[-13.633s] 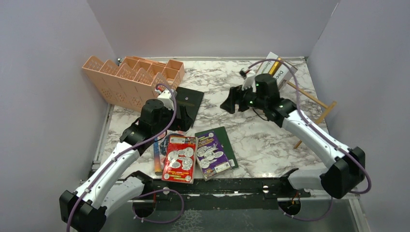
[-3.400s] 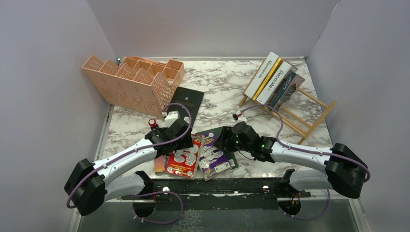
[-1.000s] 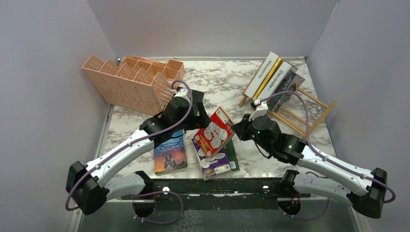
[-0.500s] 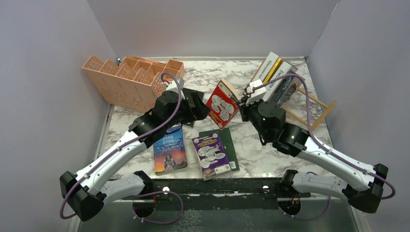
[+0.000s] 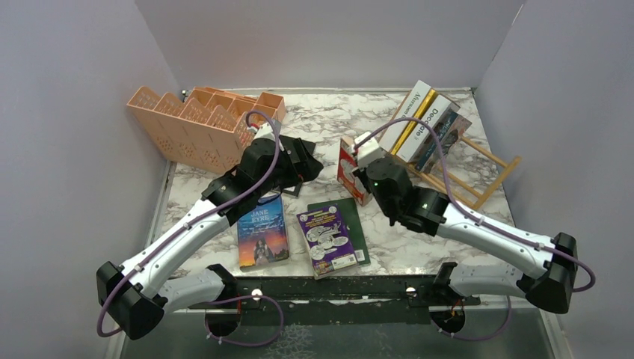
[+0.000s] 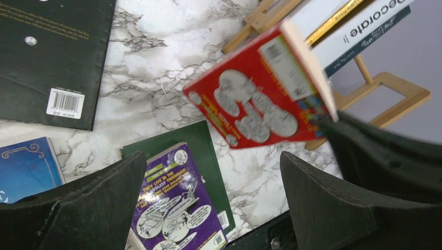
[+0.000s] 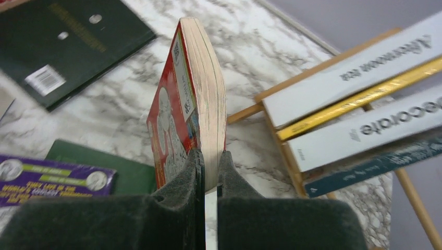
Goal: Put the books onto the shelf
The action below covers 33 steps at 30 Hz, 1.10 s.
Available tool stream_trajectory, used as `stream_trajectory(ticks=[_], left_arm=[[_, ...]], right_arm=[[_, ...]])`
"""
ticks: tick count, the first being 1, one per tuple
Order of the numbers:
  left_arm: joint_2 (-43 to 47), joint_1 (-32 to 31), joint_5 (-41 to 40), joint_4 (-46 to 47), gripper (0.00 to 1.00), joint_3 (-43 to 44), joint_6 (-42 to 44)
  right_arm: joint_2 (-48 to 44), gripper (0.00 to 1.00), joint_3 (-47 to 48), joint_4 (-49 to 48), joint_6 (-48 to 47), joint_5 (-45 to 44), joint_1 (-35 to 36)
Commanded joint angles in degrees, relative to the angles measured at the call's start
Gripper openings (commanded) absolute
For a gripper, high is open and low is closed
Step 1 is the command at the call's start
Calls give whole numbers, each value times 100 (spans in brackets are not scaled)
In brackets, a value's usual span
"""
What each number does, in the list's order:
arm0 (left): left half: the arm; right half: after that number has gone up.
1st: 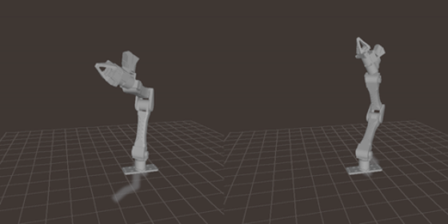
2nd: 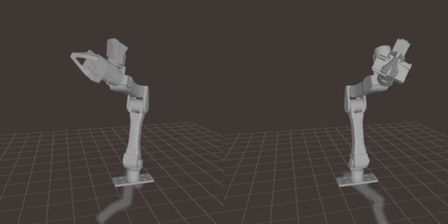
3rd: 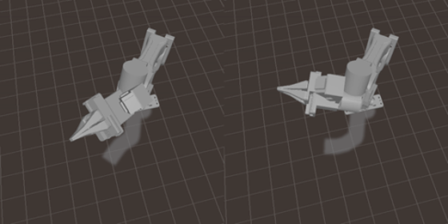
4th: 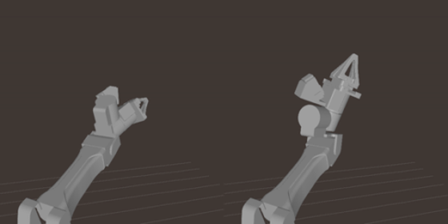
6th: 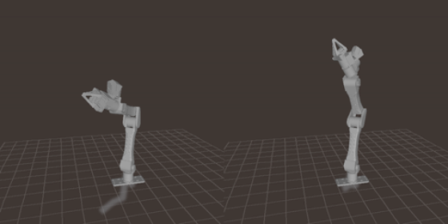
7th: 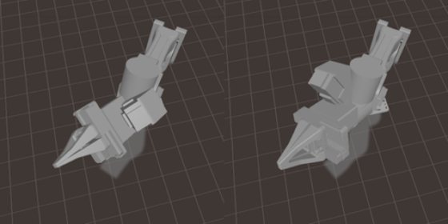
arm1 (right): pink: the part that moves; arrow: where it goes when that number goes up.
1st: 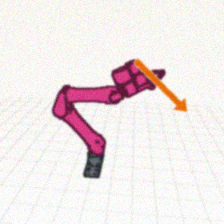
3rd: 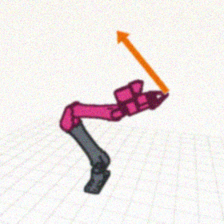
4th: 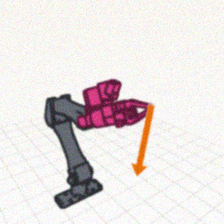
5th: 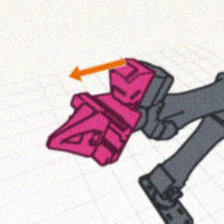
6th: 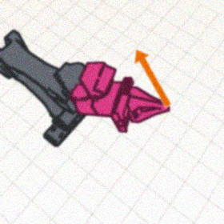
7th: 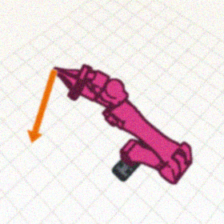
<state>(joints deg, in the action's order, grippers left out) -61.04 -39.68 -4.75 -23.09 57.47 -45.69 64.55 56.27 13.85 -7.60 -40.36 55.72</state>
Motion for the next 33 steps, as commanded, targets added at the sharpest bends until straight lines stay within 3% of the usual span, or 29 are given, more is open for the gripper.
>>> stream_trajectory(ticks=[1, 6, 13, 25, 33], left_arm=[[-41, 134, -381, -64, 99, 159, -319], [-14, 253, -447, -70, 99, 82, -510], [199, 303, -454, -50, 99, -321, -1028], [-14, 304, 845, 276, 99, -1153, -1374], [112, 312, 1038, 594, 69, -1513, -1486]], right_arm=[[355, 1, 27, 204, 161, 382, 628], [563, 1, -229, 96, 412, 548, 1260], [462, 1, -503, -305, 742, 1806, 1563], [507, 1, -952, -1112, 1181, 2679, 1564], [422, 1, -1148, -1520, 1270, 3150, 1564]])
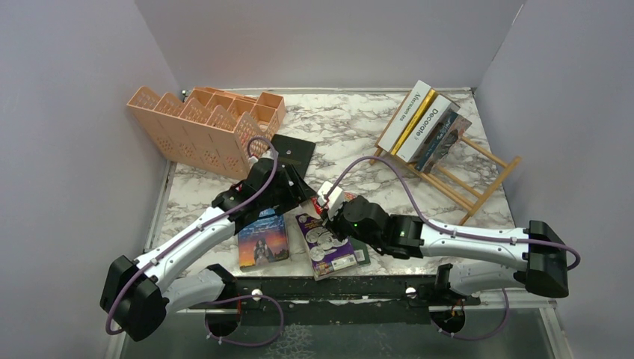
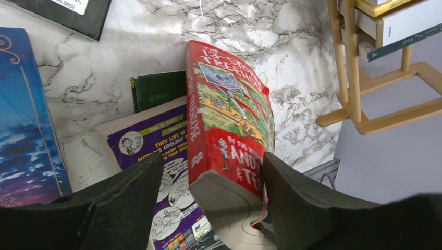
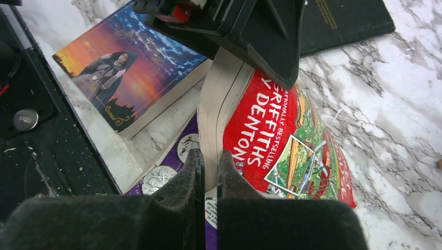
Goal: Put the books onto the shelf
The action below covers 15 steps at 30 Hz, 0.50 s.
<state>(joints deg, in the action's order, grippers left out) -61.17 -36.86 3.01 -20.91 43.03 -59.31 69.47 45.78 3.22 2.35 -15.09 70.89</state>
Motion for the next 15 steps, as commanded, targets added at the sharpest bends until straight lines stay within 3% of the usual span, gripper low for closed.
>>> stream_trajectory(ticks=[1, 6, 9, 12, 15], left_arm=[[119, 32, 270, 403, 66, -76, -137], [20, 39, 334, 532, 59, -139, -151], [42, 47, 366, 597, 49, -206, -172], [125, 55, 367, 684, 30, -280, -186], [194, 65, 355, 732, 8, -318, -97]], right_arm=[[-79, 1, -123, -467, 267, 690, 47], [-25, 15, -233, -545, 222, 1164, 47], [53, 20, -235, -575, 268, 1365, 47], [91, 26, -243, -609, 353, 1465, 47], [30, 39, -230, -553, 481, 1466, 47]])
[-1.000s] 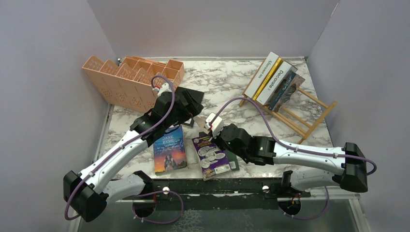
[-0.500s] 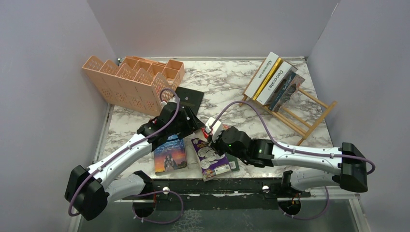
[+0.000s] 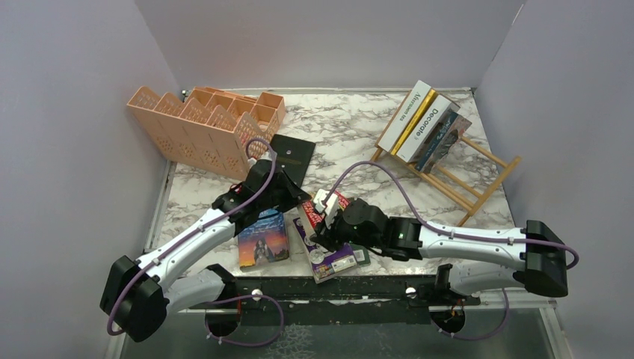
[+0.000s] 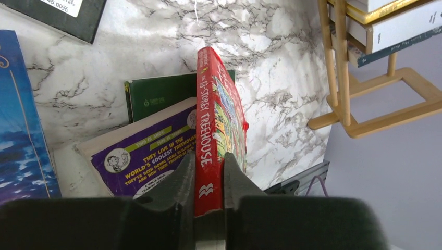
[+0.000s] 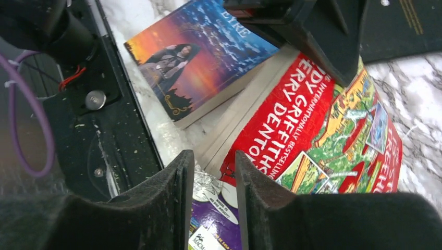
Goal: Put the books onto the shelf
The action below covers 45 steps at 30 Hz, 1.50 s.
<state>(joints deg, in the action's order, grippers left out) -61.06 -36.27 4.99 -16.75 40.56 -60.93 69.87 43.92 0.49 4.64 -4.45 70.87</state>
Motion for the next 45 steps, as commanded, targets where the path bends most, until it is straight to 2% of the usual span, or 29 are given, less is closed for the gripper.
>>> stream_trajectory(ticks=[1, 4, 10, 13, 17, 20, 25, 32, 37, 41, 45], left_arm=[[204, 18, 147, 316, 2, -58, 129], [284, 39, 89, 288, 0, 59, 432], [513, 50, 92, 300, 0, 652, 1540], [646, 50, -106, 370, 0, 977, 2101], [749, 50, -28, 859, 0, 1269, 2810], [719, 50, 45, 1114, 0, 1452, 3351], [565, 50, 10, 1015, 0, 1855, 4397], [466, 50, 612, 629, 0, 2415, 6283], [856, 50, 634, 1027, 0, 1947, 7832], [1253, 50, 1377, 1489, 0, 1316, 9270], [1464, 50, 1758, 1641, 0, 1133, 10239]], right_arm=[[-69, 44, -46, -252, 343, 328, 50], [-366, 58, -48, -122, 723, -181, 50], [-1060, 75, 514, 714, 1701, -1049, 30], [-1084, 79, 1011, 1153, 2299, -1337, -238], [-866, 79, 1673, 1375, 2599, -947, -878], [-623, 79, 2203, 1690, 2821, -1004, -1266], [-262, 80, 2972, 2111, 3338, -946, -1904], [713, 79, 3940, 2401, 4128, -223, -2444], [1091, 79, 4238, 2424, 4896, -46, -2495], [1279, 75, 4290, 2437, 5364, 271, -2533], [1468, 70, 4304, 2541, 5799, 1117, -2664]])
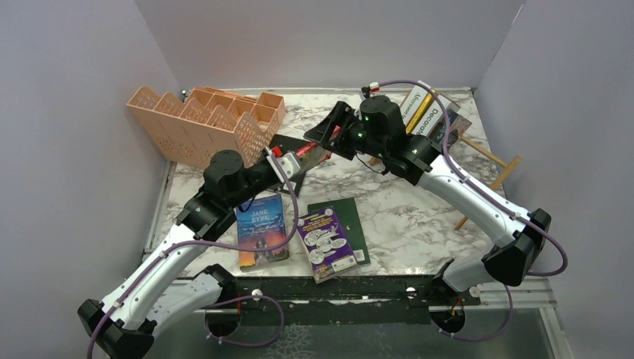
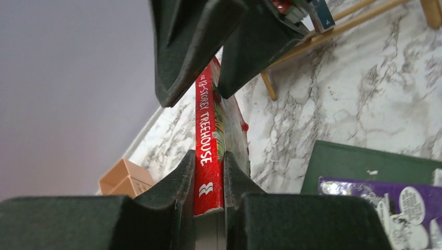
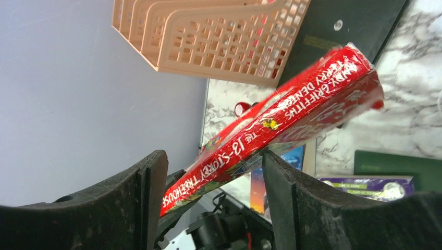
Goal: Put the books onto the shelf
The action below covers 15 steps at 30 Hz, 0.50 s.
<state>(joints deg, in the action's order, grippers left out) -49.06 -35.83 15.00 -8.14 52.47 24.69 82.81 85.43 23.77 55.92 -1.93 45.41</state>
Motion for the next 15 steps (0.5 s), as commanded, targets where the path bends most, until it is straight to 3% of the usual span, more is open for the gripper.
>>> stream_trajectory(ticks=[1, 8, 14, 15], left_arm=[[269, 6, 877, 694, 0, -34, 1937], [240, 6, 1400, 293, 0, 153, 2941], [122, 6, 1552, -49, 0, 296, 3078], [143, 6, 1613, -51, 5, 311, 2940]], right_arm=[[180, 69, 113, 212, 745, 904, -127], [86, 64, -163, 434, 1232, 666, -172], [122, 41, -202, 512, 1445, 648, -230], [104, 37, -202, 514, 1448, 593, -238]])
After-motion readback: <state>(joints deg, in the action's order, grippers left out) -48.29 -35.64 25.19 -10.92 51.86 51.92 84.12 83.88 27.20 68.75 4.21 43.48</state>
